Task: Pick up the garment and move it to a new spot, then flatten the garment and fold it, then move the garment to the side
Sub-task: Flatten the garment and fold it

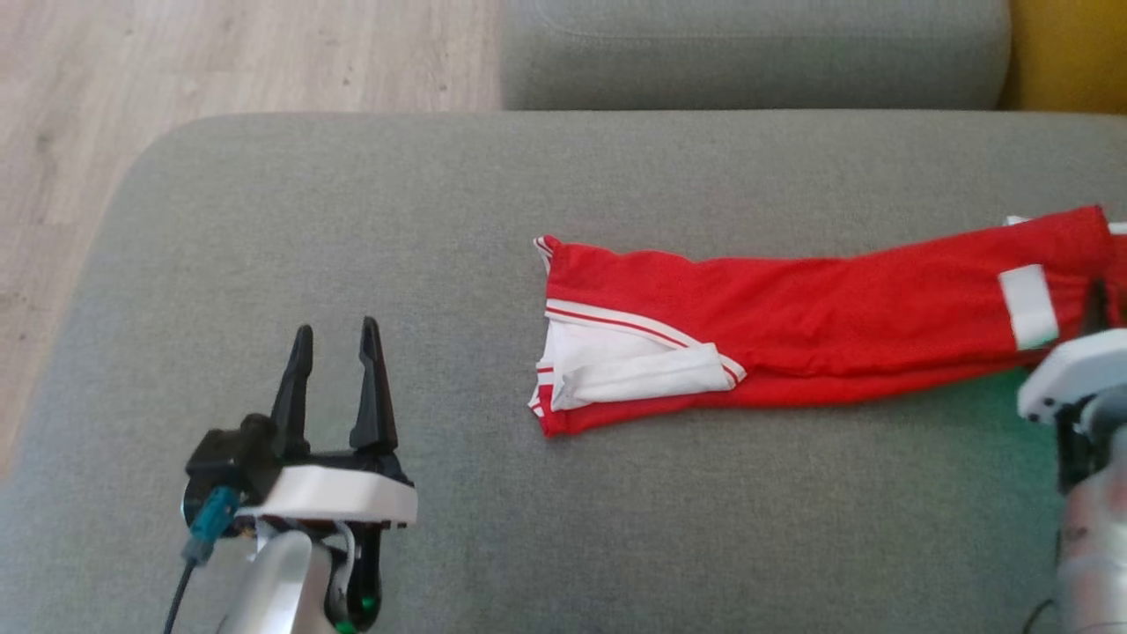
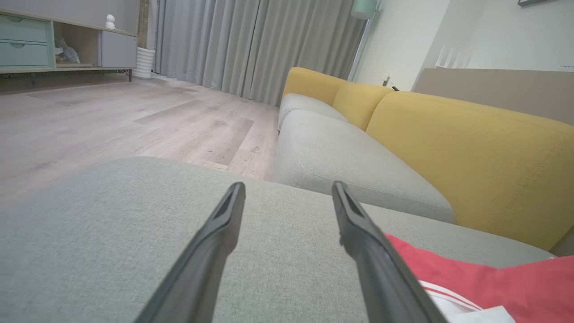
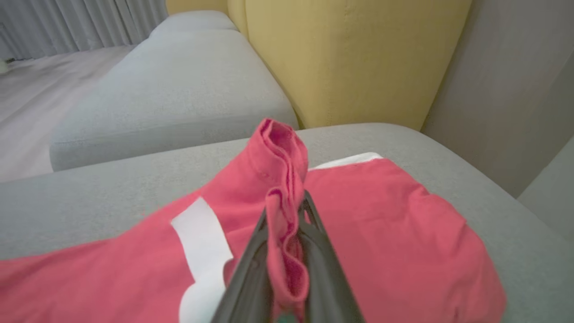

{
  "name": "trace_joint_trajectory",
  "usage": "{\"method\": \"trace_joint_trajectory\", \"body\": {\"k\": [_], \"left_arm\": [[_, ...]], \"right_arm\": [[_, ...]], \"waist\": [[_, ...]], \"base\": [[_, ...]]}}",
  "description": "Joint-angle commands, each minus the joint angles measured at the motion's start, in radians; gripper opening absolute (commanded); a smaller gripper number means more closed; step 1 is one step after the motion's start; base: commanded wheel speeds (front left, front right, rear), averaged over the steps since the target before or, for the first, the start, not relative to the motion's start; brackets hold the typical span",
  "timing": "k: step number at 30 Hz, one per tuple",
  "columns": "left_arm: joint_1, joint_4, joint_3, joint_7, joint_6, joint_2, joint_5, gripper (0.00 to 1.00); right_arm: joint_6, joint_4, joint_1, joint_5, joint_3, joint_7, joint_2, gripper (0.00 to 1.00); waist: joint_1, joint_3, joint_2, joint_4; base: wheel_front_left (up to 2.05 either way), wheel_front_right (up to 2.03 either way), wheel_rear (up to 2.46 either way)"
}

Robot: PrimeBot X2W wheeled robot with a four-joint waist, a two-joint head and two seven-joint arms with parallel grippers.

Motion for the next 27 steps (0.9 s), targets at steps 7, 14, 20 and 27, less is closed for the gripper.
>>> {"method": "trace_joint_trajectory", "body": {"k": [7,14,20,27], "left_arm": [[0.001,-0.022,0.024,-0.01,0.009,0.006,0.002,1.0],[0.009,-0.012,0.021,-0.01,0.009,0.006,0.013,1.0],[0.004,-0.006,0.008,-0.01,0.005,0.006,0.012,1.0],[-0.015,-0.006,-0.029,-0.01,0.005,0.006,-0.006,1.0]], "right_arm": [[-0.002,-0.097,-0.038,0.091,0.204,-0.004,0.076,0.0],[-0.002,-0.125,-0.011,0.38,0.588,0.001,0.084,0.0],[-0.002,-0.129,0.01,0.521,0.778,-0.008,0.084,0.0],[-0.002,-0.035,-0.007,0.554,0.861,-0.036,0.084,0.0]], "waist": [[0.0001,-0.054,-0.0001,0.062],[0.0001,-0.09,-0.0001,0.149],[0.0001,-0.082,-0.0001,0.218],[0.0001,-0.045,-0.0001,0.281]], "base": [[0.0,0.0,0.0],[0.0,0.0,0.0],[0.0,0.0,0.0],[0.0,0.0,0.0]]}}
